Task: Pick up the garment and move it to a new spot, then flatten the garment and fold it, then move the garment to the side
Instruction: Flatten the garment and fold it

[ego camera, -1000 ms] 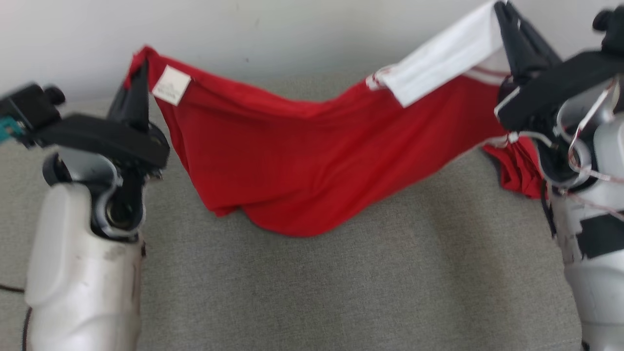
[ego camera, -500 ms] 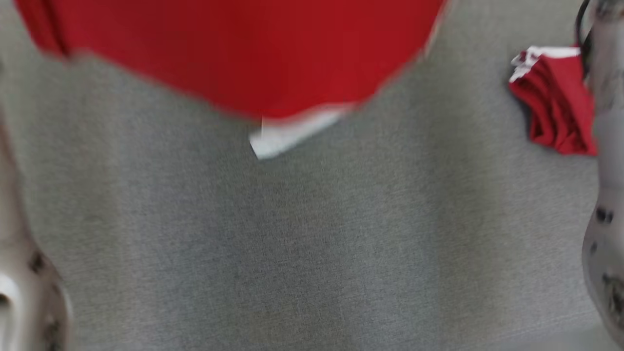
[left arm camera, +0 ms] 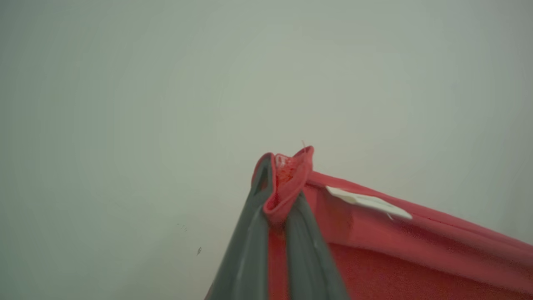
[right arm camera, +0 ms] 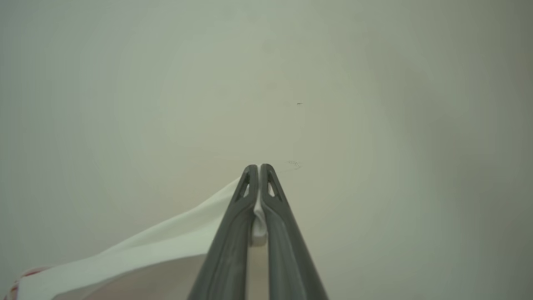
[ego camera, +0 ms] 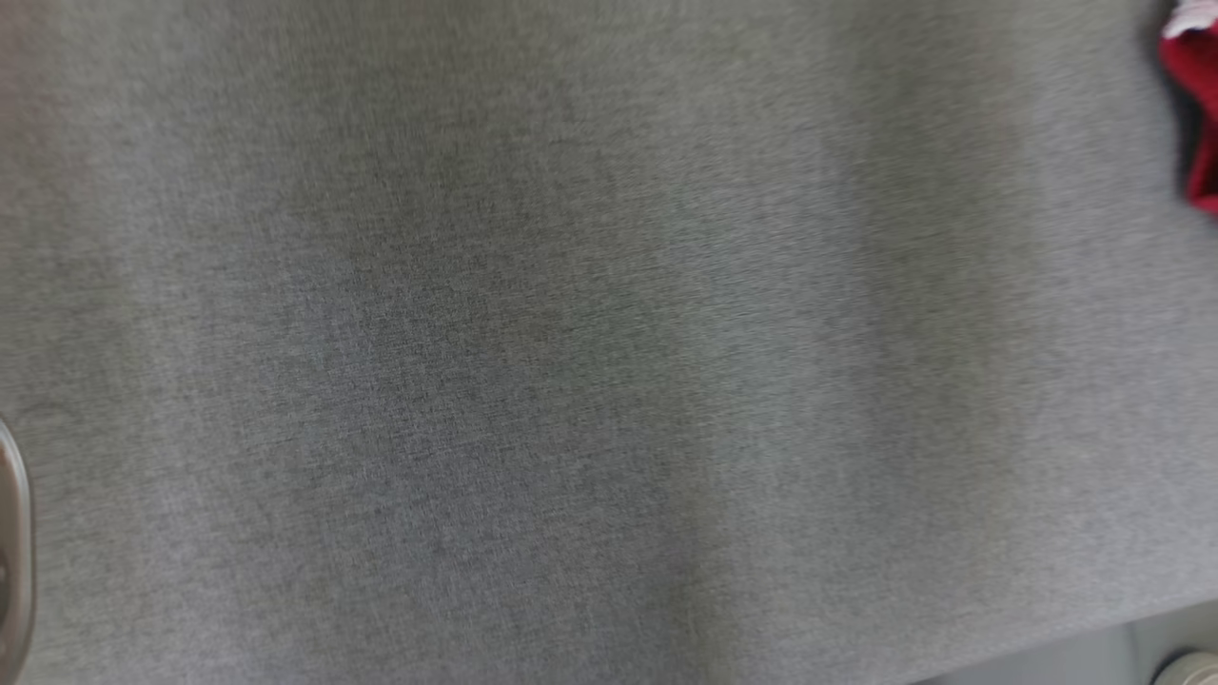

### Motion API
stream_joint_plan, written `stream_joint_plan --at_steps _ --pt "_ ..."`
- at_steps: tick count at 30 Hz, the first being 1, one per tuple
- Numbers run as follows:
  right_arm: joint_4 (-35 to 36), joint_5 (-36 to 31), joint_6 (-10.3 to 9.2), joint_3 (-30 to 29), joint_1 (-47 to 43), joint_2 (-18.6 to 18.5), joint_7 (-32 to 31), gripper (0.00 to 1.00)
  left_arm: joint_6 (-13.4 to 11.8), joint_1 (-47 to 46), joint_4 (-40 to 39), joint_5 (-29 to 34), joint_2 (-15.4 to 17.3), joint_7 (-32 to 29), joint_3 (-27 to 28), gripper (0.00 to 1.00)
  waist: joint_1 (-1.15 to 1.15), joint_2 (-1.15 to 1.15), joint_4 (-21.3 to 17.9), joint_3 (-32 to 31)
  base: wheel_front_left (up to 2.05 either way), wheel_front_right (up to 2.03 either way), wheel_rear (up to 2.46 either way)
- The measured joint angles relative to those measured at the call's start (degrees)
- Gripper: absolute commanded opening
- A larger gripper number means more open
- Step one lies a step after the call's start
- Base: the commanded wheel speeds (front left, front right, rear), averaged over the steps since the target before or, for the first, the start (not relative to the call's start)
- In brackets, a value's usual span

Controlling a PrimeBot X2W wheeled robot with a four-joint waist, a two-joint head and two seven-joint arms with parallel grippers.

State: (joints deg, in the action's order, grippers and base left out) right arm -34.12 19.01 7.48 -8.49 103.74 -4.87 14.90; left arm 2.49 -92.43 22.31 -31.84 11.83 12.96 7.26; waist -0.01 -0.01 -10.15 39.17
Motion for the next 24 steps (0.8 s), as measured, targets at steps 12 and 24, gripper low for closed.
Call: stream_joint_plan --at_steps 12,24 --pt "6.3 -2.9 0.09 7.8 -15.8 -2.5 0.2 0.00 4.3 13.0 3.4 1.0 -2.5 2.0 1.1 0.00 0.00 0.00 2.7 4.9 0.00 0.00 0.00" --pt "15.5 6.8 0.08 16.2 -49.6 -10.7 -8.3 0.00 5.0 42.1 -0.2 -3.1 -3.6 2.1 -4.7 0.00 0.02 0.02 3.7 -4.5 0.00 0.00 0.00"
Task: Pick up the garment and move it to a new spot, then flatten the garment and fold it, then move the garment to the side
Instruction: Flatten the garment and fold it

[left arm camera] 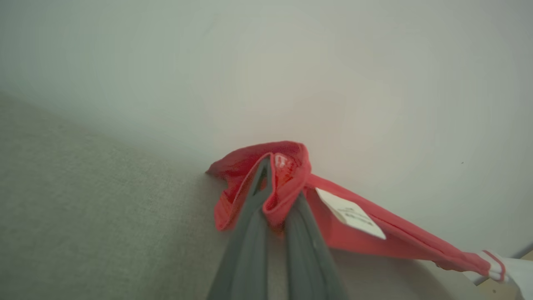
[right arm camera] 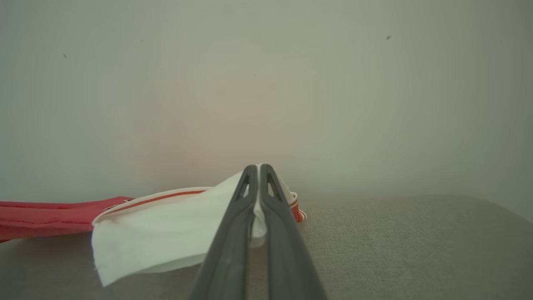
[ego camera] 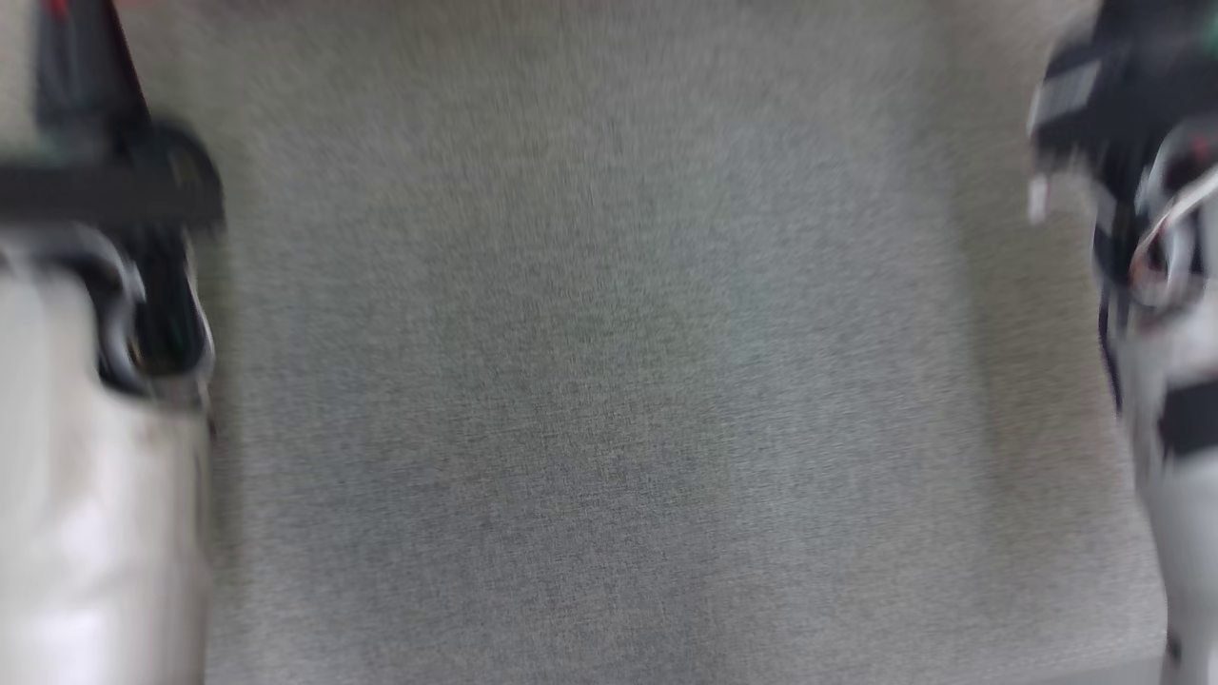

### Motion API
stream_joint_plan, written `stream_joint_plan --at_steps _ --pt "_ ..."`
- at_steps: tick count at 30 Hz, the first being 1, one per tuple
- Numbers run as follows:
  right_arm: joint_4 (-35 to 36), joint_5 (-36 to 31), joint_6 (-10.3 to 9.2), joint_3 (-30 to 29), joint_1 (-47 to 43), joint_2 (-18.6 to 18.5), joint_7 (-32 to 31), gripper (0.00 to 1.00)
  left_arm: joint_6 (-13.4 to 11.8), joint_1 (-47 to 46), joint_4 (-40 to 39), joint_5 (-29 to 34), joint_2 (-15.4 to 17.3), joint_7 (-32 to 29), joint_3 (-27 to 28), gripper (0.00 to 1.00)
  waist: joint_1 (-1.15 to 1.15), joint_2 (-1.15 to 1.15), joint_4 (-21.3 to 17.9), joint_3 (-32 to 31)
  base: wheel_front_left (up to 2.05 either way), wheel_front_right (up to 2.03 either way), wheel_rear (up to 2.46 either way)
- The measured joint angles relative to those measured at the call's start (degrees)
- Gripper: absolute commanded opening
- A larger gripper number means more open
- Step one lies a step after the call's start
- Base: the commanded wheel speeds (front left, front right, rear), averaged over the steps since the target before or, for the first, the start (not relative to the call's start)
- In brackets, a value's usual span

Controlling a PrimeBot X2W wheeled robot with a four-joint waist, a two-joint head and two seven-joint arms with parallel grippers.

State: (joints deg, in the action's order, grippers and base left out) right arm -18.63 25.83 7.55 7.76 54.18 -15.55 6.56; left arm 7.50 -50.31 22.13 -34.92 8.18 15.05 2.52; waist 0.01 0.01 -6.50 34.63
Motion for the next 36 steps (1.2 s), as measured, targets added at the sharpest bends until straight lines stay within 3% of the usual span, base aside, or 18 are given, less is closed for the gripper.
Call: stream_joint_plan --at_steps 5,17,29,36 --pt "6.5 -1.0 0.00 -3.2 -14.7 0.4 -9.0 0.00 0.0 10.9 -0.7 -1.9 -0.6 0.0 -0.3 0.00 0.01 0.00 0.0 -6.1 0.00 0.00 0.00" --pt "19.9 -11.2 0.01 -13.4 -39.1 7.9 -25.7 0.00 0.0 30.8 -2.4 -2.3 -3.7 0.0 0.0 0.00 0.02 0.01 -0.1 -19.5 0.00 0.00 0.00" --pt "22.3 -16.0 0.01 -15.6 -49.1 11.2 -29.8 0.00 -1.8 45.8 -5.9 -1.9 -5.3 0.0 -0.7 0.00 0.01 0.01 0.5 -28.1 0.00 0.00 0.00" --pt "23.1 -17.6 0.01 -16.0 -50.4 11.5 -30.3 0.00 -2.6 48.1 -7.7 -2.5 -5.4 0.0 -1.4 0.00 0.00 0.00 1.3 -30.8 0.00 0.00 0.00"
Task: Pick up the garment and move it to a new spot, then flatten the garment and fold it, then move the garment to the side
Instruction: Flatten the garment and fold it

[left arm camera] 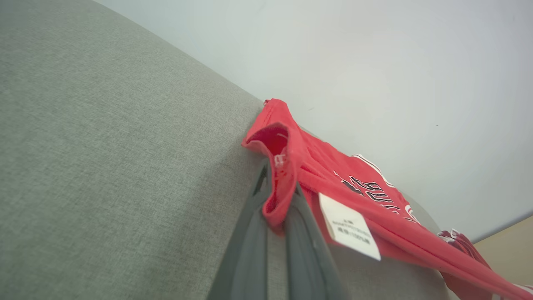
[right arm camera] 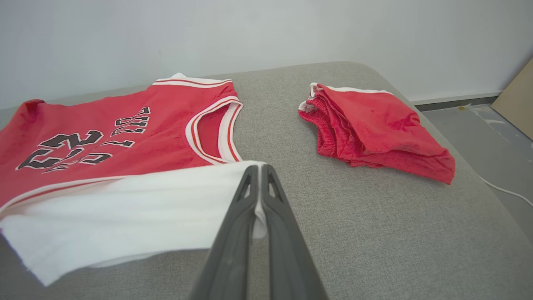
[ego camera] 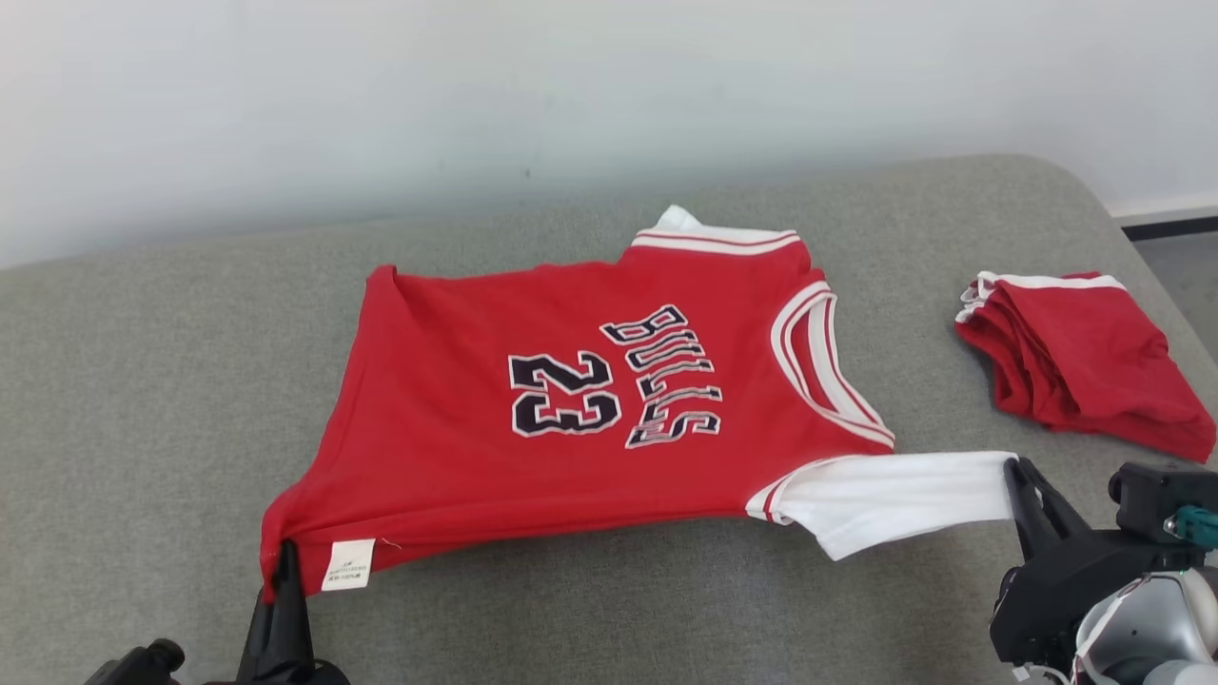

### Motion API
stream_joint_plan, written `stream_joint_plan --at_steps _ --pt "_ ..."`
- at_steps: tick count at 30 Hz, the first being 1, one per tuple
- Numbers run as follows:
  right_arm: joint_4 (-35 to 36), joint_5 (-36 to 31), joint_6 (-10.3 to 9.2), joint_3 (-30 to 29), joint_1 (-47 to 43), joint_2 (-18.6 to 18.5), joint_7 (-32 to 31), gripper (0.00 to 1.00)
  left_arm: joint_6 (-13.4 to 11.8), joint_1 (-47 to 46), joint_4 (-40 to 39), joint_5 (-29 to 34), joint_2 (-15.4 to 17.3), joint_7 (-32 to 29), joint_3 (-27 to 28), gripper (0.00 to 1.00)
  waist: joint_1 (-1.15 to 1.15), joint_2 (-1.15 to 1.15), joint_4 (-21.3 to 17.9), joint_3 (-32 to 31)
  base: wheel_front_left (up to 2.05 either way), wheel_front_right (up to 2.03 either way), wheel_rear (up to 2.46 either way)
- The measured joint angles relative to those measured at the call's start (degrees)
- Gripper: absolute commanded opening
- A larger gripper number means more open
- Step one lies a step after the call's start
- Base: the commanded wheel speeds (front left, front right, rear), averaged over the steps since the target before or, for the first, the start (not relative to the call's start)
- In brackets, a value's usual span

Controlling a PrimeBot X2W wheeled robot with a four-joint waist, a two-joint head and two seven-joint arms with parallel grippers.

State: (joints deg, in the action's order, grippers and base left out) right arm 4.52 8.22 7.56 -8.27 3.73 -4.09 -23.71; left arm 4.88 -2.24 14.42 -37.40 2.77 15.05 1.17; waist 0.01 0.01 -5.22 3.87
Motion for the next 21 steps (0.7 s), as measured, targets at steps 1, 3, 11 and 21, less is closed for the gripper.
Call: stream_joint_plan --at_steps 1,3,11,21 --pt "0.0 0.0 0.00 0.1 -0.3 0.0 0.0 0.00 -0.2 0.1 -0.2 0.0 0.0 0.0 0.0 0.00 0.00 0.00 0.1 -0.3 0.00 0.00 0.00" --pt "0.1 0.1 0.00 0.6 -0.4 0.0 0.9 0.00 -0.3 0.2 -0.8 0.5 0.0 0.0 -0.2 0.00 0.00 0.00 0.1 -0.9 0.00 0.00 0.00" --pt "0.4 3.0 0.00 7.2 12.1 -6.8 2.1 0.00 -0.1 -8.9 -3.1 1.7 2.6 -3.1 -2.1 0.00 -0.01 -0.01 -0.3 -1.7 0.00 0.00 0.00" --pt "-13.6 9.1 0.00 18.1 47.5 -14.1 3.0 0.00 0.6 -35.1 -2.9 2.5 10.4 -14.2 -3.5 0.00 -0.02 -0.01 -2.0 1.1 0.00 0.00 0.00"
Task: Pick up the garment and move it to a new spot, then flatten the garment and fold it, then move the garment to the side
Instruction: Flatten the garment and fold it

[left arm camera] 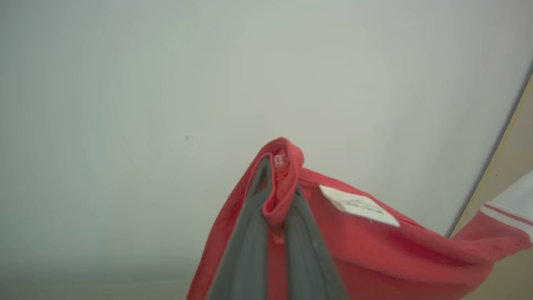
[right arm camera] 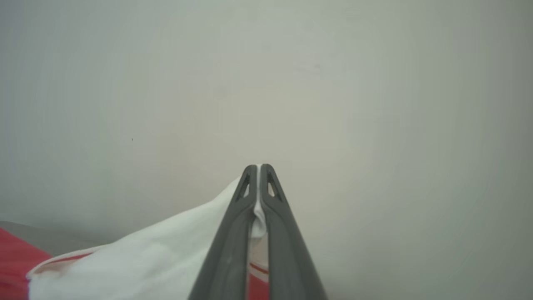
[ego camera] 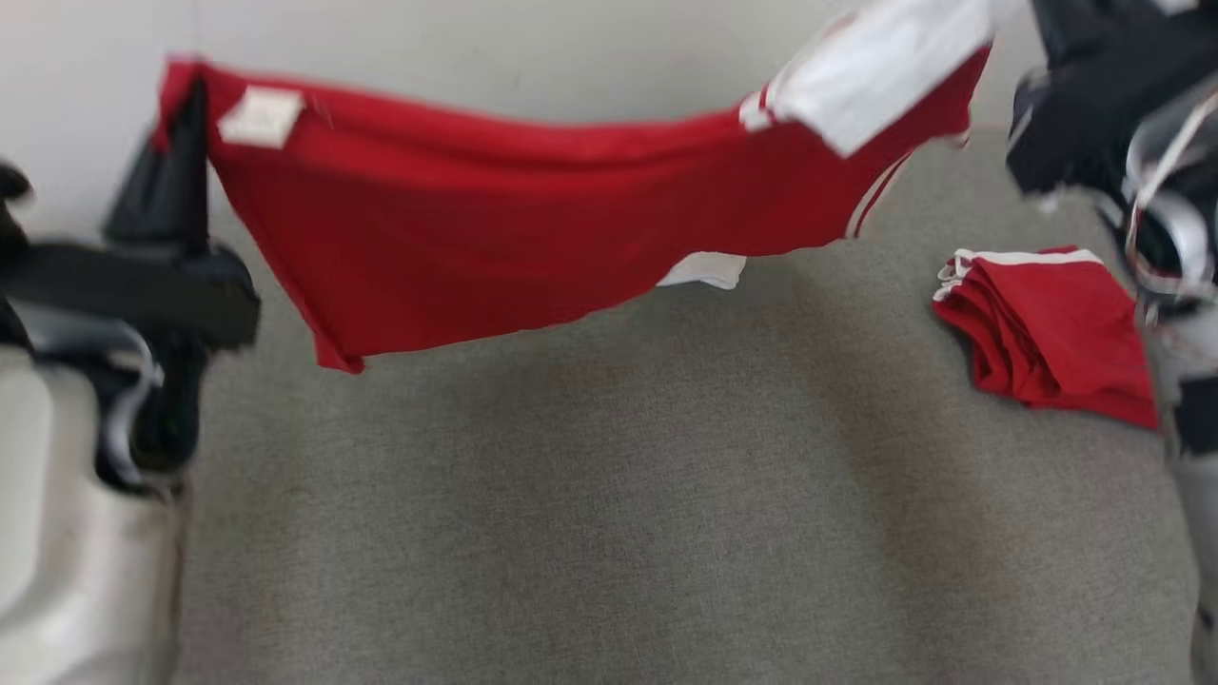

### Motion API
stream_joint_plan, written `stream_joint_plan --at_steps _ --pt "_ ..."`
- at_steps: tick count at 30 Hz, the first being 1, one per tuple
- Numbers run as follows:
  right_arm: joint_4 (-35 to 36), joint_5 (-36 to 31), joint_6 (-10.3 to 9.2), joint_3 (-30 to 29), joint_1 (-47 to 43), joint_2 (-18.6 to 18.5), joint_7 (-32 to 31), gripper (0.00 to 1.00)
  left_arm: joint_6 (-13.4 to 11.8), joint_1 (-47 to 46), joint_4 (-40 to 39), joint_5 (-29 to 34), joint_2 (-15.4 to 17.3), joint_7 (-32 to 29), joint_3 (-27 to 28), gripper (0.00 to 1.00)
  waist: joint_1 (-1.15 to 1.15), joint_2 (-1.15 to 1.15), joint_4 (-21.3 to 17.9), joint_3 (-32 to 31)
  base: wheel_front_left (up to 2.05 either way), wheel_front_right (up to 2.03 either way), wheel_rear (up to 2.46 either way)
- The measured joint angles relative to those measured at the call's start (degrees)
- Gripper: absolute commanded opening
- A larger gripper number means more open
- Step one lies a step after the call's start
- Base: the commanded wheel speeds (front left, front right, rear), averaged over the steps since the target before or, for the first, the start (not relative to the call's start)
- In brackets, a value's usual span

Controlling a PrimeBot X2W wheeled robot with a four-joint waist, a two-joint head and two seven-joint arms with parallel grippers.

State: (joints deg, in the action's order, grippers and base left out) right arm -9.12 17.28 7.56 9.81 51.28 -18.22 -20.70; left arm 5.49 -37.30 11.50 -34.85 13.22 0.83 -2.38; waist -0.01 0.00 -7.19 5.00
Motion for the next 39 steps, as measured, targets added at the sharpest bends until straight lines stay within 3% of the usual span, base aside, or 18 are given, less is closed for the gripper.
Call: stream_joint_plan --at_steps 9,15,21,27,31,35,39 --pt "-14.8 -1.5 0.00 4.3 22.6 0.0 6.4 0.00 -0.9 -18.2 3.2 0.4 1.6 -3.2 -0.2 0.00 0.00 0.00 -0.8 5.1 0.00 0.00 0.00" --pt "-21.9 -1.2 0.00 2.2 30.7 0.8 8.9 0.00 -2.1 -25.3 5.4 0.4 1.9 -3.7 0.2 0.00 -0.01 0.00 -0.9 9.3 0.00 0.00 0.00" --pt "-28.3 -3.0 0.00 -6.1 36.6 2.3 13.2 0.00 -3.8 -33.5 7.2 3.3 3.2 -2.2 -0.2 0.00 -0.01 -0.01 -1.0 16.0 0.00 0.00 0.00" --pt "-30.1 -8.2 0.03 -20.4 44.7 7.1 26.7 0.00 -6.2 -44.8 10.1 7.6 3.4 6.5 -0.1 0.00 -0.02 -0.01 -1.1 23.8 0.00 0.00 0.00" --pt "-27.8 -13.3 0.04 -24.4 50.5 7.7 32.9 0.00 -5.8 -51.0 11.5 7.5 2.2 11.1 0.3 0.00 -0.01 -0.01 -0.9 28.6 0.00 0.00 0.00" --pt "-26.9 -16.9 0.02 -22.2 51.8 7.6 34.4 0.00 -3.3 -52.2 13.3 7.2 1.6 13.4 0.9 0.00 0.00 -0.01 -0.6 33.1 0.00 0.00 0.00" --pt "-27.7 -16.6 0.01 -19.4 48.2 6.5 34.9 0.00 -1.3 -48.1 15.3 7.1 0.7 14.0 1.2 0.00 -0.01 -0.01 -0.1 36.8 0.00 0.00 0.00"
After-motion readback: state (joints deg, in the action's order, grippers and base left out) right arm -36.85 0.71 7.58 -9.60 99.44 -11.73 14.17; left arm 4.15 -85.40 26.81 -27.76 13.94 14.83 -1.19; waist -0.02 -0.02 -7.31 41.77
